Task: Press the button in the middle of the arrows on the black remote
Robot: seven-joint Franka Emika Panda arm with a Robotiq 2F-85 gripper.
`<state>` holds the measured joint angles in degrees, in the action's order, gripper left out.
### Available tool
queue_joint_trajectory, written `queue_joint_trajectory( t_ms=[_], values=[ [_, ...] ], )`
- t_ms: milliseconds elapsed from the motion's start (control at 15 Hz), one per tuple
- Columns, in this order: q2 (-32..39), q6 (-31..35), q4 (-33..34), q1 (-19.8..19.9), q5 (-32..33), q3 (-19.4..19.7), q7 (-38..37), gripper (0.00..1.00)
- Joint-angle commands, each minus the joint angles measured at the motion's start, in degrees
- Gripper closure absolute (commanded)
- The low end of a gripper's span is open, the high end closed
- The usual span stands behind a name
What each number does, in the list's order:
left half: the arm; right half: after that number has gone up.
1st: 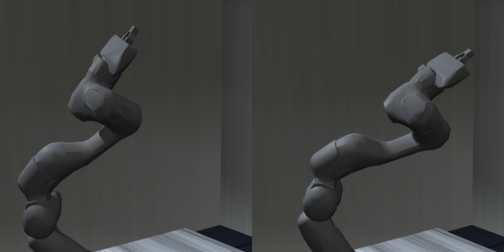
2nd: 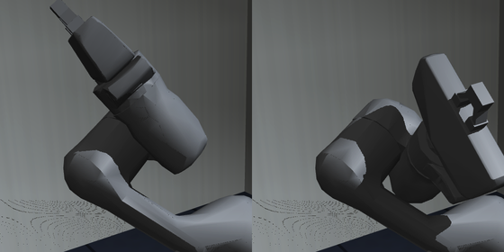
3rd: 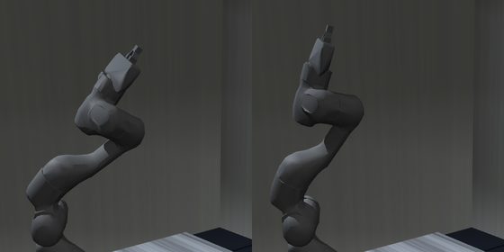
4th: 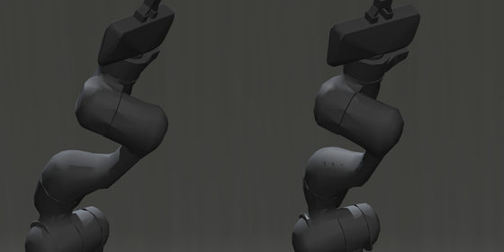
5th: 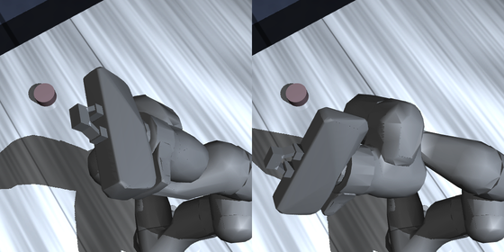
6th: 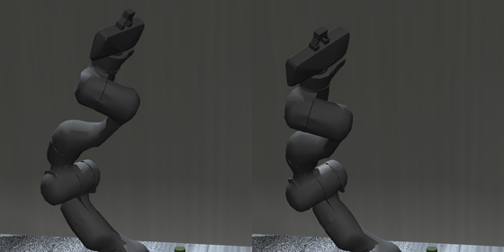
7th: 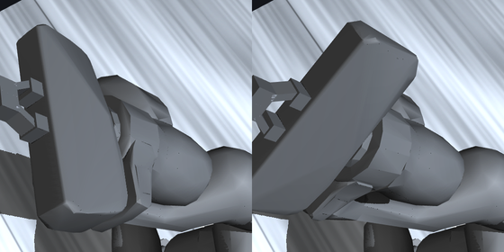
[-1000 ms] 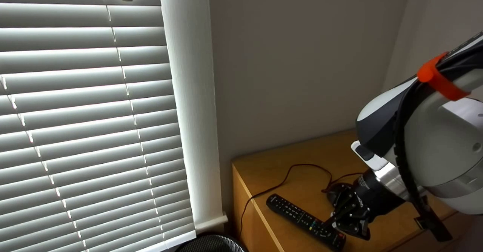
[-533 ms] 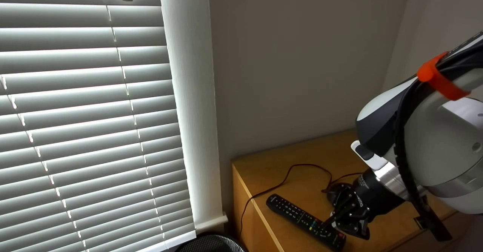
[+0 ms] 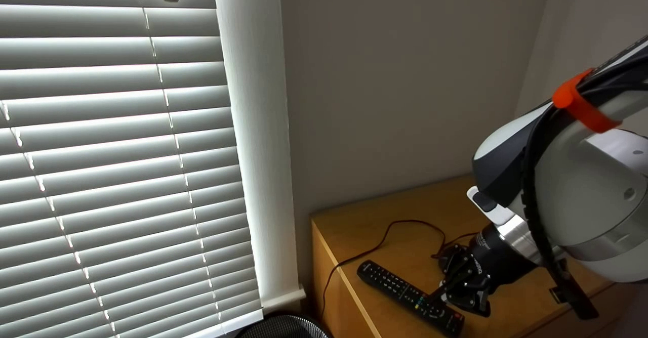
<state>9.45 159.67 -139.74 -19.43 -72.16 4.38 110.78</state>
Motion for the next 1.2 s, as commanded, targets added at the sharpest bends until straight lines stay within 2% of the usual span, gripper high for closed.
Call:
queue_joint_trajectory(
  t_ms=[0, 1133],
  values=[
    [2.2, 0.3, 1.4, 0.3, -1.1, 0.0, 0.6, 1.0],
    [6.9, 0.1, 5.1, 1.4, -1.4, -0.1, -0.2, 1.0]
  ],
)
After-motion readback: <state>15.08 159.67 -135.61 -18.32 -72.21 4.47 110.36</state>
